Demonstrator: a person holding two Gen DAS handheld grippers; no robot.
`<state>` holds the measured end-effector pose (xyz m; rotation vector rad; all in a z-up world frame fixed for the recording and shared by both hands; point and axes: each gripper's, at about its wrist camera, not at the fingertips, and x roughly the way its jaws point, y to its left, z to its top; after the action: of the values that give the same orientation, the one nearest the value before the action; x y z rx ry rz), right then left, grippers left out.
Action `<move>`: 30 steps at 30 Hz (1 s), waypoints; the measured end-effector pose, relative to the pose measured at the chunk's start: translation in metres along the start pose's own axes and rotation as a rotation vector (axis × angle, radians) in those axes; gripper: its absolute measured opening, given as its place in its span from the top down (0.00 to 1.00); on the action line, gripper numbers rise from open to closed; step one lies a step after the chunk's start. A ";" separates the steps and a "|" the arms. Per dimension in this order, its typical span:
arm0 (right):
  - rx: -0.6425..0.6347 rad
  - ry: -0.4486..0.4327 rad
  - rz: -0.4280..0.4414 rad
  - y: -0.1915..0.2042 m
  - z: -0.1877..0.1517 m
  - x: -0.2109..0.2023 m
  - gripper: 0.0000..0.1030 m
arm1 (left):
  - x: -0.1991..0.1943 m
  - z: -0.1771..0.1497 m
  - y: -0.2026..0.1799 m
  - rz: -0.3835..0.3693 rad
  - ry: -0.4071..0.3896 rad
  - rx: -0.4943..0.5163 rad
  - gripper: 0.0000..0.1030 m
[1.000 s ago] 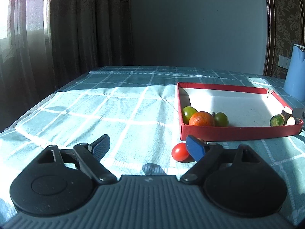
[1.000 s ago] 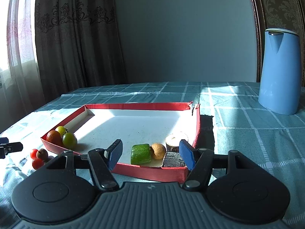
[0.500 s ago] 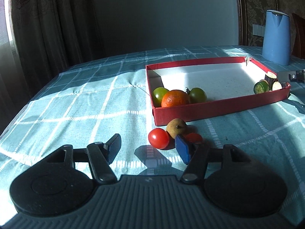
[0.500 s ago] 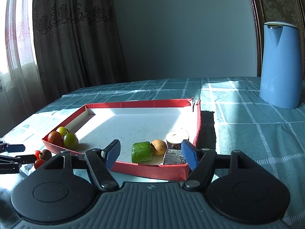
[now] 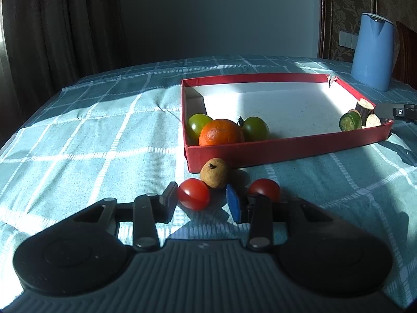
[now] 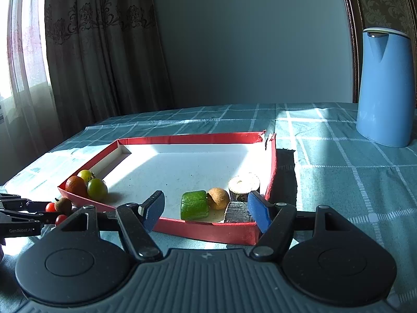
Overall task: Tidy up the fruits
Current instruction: 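Reach the left gripper to the red cherry tomato and grasp it, then carry the red cherry tomato into the tray and open the left gripper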
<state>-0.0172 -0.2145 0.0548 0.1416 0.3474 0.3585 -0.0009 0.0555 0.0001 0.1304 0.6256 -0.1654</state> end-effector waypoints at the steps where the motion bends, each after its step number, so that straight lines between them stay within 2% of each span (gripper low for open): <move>1: 0.000 -0.002 -0.002 0.000 0.000 0.000 0.32 | -0.002 -0.001 -0.001 0.001 -0.002 0.003 0.69; 2: 0.001 -0.003 -0.003 0.000 0.000 0.000 0.32 | -0.004 -0.002 -0.003 -0.007 -0.004 0.006 0.76; 3: 0.004 -0.004 -0.004 -0.001 0.000 0.000 0.32 | -0.006 -0.004 -0.004 -0.020 -0.006 0.009 0.78; 12: 0.002 -0.004 -0.007 0.000 -0.001 0.001 0.32 | -0.023 -0.007 -0.018 -0.065 -0.043 -0.009 0.78; 16: 0.003 -0.004 -0.008 -0.001 -0.001 0.001 0.32 | -0.031 -0.006 -0.034 -0.082 -0.082 0.017 0.78; 19: 0.004 -0.010 -0.005 -0.001 -0.001 0.001 0.32 | -0.032 -0.006 -0.045 -0.082 -0.080 0.021 0.78; 27: -0.007 -0.011 0.000 0.003 -0.004 0.002 0.32 | -0.031 -0.013 -0.056 0.009 -0.118 -0.023 0.78; 30: -0.010 -0.012 0.005 0.005 -0.005 0.002 0.32 | -0.028 -0.013 -0.053 0.040 -0.108 -0.047 0.78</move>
<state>-0.0194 -0.2084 0.0504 0.1354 0.3333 0.3642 -0.0413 0.0092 0.0026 0.0883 0.5181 -0.1185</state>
